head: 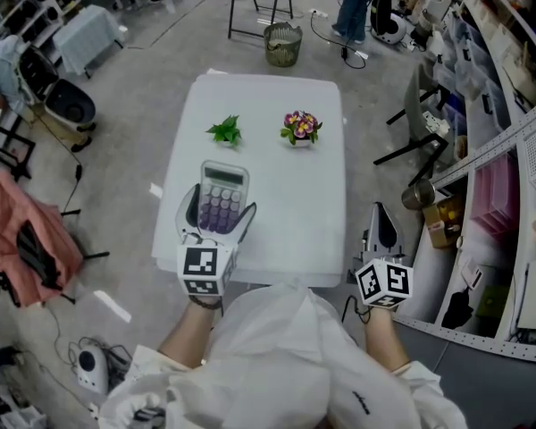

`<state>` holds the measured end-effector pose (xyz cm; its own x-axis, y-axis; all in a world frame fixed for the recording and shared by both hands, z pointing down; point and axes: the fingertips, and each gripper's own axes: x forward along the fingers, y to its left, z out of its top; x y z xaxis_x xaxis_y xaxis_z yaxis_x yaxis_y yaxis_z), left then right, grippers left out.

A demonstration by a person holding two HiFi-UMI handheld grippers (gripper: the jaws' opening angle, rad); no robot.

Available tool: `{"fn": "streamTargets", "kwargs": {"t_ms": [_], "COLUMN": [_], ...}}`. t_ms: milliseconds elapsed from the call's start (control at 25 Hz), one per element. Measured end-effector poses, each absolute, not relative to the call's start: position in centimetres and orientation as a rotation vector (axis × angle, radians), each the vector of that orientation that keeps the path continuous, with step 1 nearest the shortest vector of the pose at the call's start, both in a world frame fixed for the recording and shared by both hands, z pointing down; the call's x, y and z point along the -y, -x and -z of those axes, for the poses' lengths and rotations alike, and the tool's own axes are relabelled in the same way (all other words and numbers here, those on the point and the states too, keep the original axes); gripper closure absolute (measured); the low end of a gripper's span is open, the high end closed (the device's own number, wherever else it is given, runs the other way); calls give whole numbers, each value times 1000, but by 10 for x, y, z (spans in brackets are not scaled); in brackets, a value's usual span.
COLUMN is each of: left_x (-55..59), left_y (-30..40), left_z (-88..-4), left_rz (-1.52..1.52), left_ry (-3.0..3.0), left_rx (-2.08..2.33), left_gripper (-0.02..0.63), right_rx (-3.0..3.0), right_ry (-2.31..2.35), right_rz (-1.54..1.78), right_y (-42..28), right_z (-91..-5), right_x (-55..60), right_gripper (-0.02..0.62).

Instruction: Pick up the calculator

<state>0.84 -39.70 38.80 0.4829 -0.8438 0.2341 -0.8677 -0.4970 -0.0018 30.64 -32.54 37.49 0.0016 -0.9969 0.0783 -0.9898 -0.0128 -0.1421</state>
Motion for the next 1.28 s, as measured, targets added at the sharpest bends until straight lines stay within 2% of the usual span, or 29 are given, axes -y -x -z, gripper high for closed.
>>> {"fn": "streamTargets", "kwargs": {"t_ms": [1280], "left_x": [396], "left_y": [-15], "left_z": [-399], "left_rz": [-343], "left_ry": [-2601], "left_rx": [1467], "left_gripper": [117], "right_rx": [-2249], "right_ry": [2189], "right_rz": [218], "right_y": [-295], "right_z": [-378], "right_x": [323], "right_gripper": [578]}}
